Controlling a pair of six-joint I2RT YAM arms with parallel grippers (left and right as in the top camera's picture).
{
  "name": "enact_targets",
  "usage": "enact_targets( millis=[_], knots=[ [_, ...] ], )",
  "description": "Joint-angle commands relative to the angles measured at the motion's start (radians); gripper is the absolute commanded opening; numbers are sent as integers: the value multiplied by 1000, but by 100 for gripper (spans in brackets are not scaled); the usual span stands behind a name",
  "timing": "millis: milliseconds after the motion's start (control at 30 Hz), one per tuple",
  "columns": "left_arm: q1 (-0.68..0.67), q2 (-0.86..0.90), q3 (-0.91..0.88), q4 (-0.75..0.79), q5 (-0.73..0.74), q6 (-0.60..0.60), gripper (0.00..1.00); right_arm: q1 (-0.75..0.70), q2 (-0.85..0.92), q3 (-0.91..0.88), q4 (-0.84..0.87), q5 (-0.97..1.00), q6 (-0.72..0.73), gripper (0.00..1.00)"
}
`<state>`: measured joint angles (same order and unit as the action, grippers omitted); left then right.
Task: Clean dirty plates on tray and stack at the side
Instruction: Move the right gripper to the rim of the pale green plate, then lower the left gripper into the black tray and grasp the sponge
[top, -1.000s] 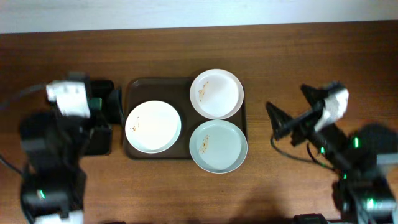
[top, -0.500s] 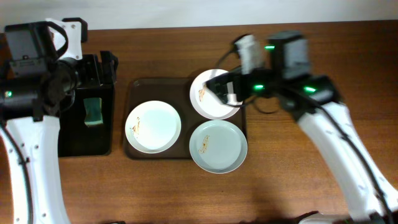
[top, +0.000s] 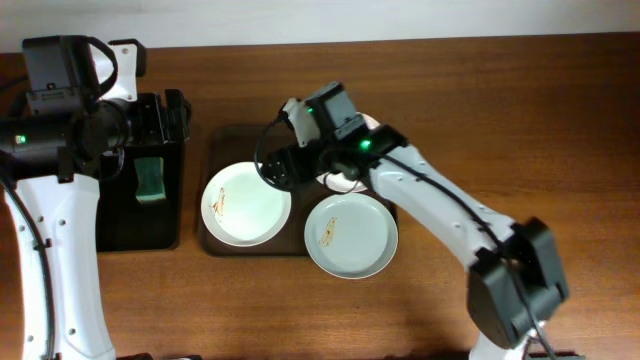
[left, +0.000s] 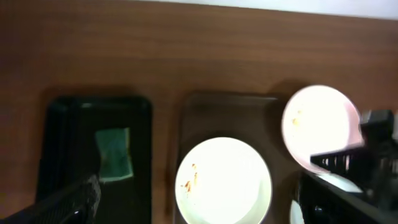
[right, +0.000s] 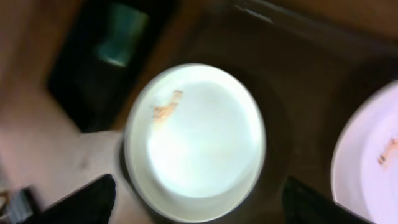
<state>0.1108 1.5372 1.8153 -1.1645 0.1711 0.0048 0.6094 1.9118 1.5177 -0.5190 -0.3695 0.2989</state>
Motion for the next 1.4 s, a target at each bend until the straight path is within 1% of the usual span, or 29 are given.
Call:
enact_targets(
  millis=[0,133,267,300,400,500,600,833,967,1033,1067,1100,1133,1200,1267,1300,1333,1367],
  knots=[
    [37,35,18,-16,-177,-134,99,52,66,19,0,246,176,76],
    [32,74,18,-47,-220,-132,99,85,127,19,5,368,234,68],
    [35,115,18,-53,-221,-132,99,92,175,20,21,375,234,56],
    [34,124,18,-53,-221,-132,99,92,186,20,24,375,235,55],
    [34,162,18,-60,-220,-132,99,93,206,20,30,368,239,46],
    [34,186,18,-69,-220,-132,99,97,218,19,33,363,241,41],
    [34,208,18,-70,-220,-132,99,104,225,19,49,351,241,39],
    [35,227,18,-65,-221,-132,99,138,256,19,75,343,242,39],
    [36,235,18,-64,-220,-132,99,149,285,19,74,321,280,41],
    [36,238,18,-64,-221,-132,99,149,294,19,71,321,287,39],
    [37,238,18,-65,-221,-132,99,149,296,19,69,321,287,37],
    [36,242,18,-65,-220,-132,99,149,296,19,64,321,291,32],
    [36,247,18,-66,-221,-132,99,149,296,19,61,321,291,29],
    [36,262,18,-71,-220,-132,93,148,296,19,50,322,306,22],
    [36,282,18,-80,-221,-132,90,145,296,19,40,322,313,12],
    [36,292,18,-85,-221,-132,90,143,296,19,39,322,313,7],
    [36,299,18,-87,-221,-132,90,139,296,19,40,322,313,4],
    [36,307,18,-87,-221,-132,90,135,296,19,39,320,313,4]
  ],
)
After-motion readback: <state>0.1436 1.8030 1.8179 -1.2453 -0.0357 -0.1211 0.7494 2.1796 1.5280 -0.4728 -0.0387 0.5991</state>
